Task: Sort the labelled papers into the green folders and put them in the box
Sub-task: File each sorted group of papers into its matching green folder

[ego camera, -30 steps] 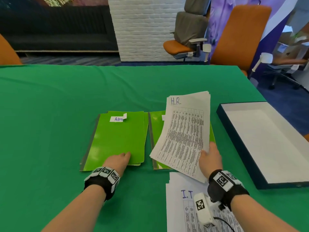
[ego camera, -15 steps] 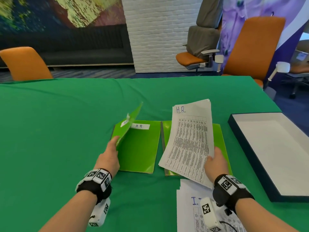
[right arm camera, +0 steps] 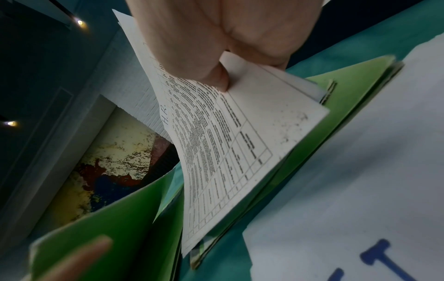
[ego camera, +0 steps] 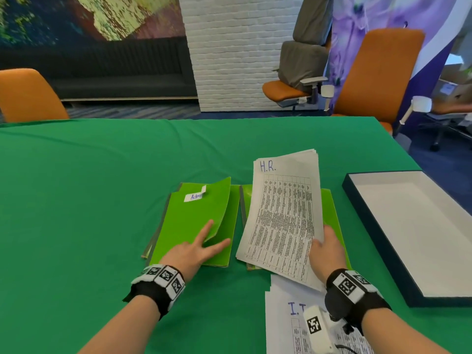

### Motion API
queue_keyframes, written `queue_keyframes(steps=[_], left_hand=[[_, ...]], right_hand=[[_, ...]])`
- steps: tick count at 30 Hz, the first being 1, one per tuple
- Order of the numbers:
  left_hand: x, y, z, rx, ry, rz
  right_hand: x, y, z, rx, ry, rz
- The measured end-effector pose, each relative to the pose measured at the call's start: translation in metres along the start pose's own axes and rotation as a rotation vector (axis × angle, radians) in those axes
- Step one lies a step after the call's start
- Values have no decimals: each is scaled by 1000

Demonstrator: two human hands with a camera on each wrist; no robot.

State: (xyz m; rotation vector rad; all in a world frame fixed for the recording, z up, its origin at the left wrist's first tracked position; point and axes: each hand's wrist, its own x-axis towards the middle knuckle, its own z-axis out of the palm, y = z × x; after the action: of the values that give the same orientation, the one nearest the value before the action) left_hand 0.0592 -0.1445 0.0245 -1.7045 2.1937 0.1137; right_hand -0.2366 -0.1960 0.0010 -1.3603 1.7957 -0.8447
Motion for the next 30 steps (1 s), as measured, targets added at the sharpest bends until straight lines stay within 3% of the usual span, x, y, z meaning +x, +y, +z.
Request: queue_keyframes(steps=[5, 13, 20, 22, 25, 30], left_hand=[[18, 17, 24, 44, -100, -101], [41, 28, 28, 141, -186, -22], [30, 12, 2, -82, 157, -272], [22, 1, -7, -255, 217, -334], [9, -19, -16, -694, 305, -502], [-15, -54, -26, -1075, 702, -663]], right_hand=[[2, 7, -10, 29, 19, -17], [9, 14, -5, 25, 5, -34], [15, 2, -6, 52, -21, -12], [18, -7, -7, 84, -10, -14], [25, -22, -9, 150, 25, -5], [39, -39, -2, 212, 14, 11]])
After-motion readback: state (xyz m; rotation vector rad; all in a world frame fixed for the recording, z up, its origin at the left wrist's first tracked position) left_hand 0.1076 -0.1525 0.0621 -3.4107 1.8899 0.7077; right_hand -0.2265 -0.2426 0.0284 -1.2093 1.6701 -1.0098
